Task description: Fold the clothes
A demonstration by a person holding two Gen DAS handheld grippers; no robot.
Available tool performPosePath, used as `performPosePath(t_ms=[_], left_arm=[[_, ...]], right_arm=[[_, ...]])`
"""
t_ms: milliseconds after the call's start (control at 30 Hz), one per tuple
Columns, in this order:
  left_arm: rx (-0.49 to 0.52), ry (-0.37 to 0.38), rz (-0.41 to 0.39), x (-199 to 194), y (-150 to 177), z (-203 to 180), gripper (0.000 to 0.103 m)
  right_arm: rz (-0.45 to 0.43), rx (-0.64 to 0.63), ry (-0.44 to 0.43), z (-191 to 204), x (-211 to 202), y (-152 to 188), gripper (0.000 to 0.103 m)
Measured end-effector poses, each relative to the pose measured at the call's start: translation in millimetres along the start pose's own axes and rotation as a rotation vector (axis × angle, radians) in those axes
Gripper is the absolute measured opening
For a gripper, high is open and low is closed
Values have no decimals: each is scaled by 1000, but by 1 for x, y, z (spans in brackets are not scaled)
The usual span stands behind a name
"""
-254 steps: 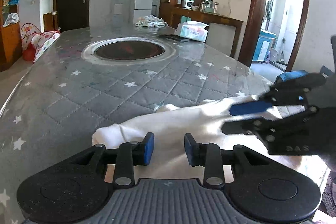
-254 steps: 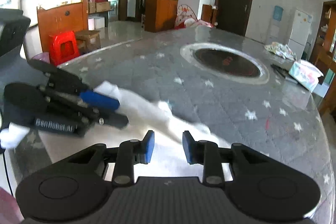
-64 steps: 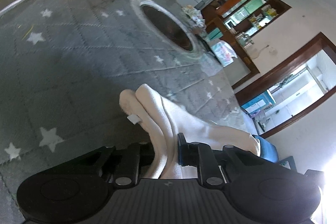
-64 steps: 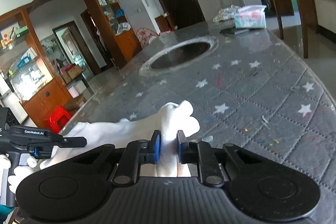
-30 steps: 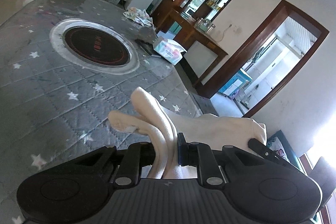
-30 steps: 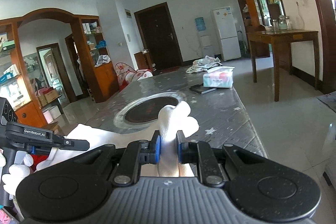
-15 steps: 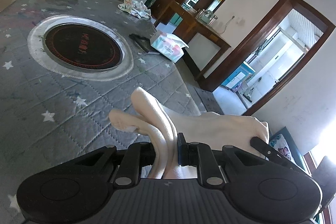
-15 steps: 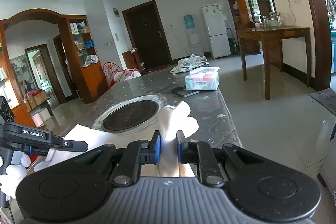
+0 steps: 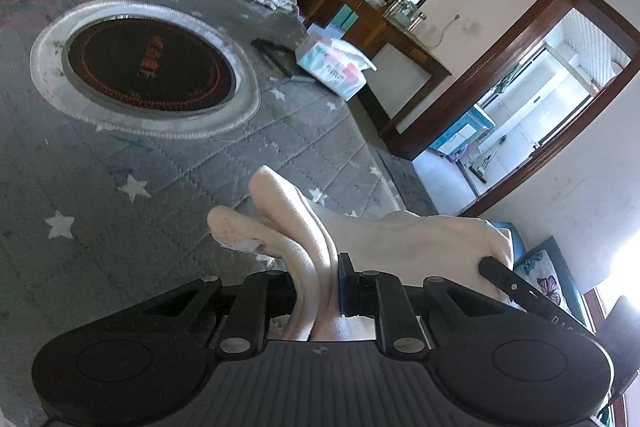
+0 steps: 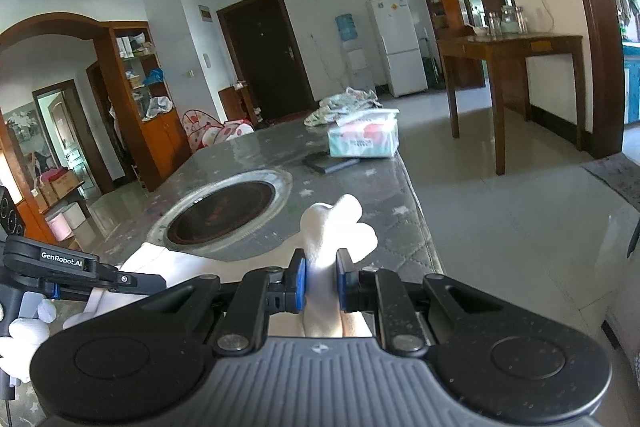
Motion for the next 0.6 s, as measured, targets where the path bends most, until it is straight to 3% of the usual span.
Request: performPosePath(t_ms=[600], left_arm=[[-39, -53, 77, 20, 19, 26, 18]], right_arm=[[81, 49, 47, -30, 22, 27, 10]])
Point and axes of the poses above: each gripper's, at about its wrist camera, not at the fingertips, and x roughly the way its jaws point, z to its left, y to its underside, the point moved 5 cm from there along x, roughly the way its jaws point, and after that the axes turned 2 degrees about z, right-handed, at the moved point
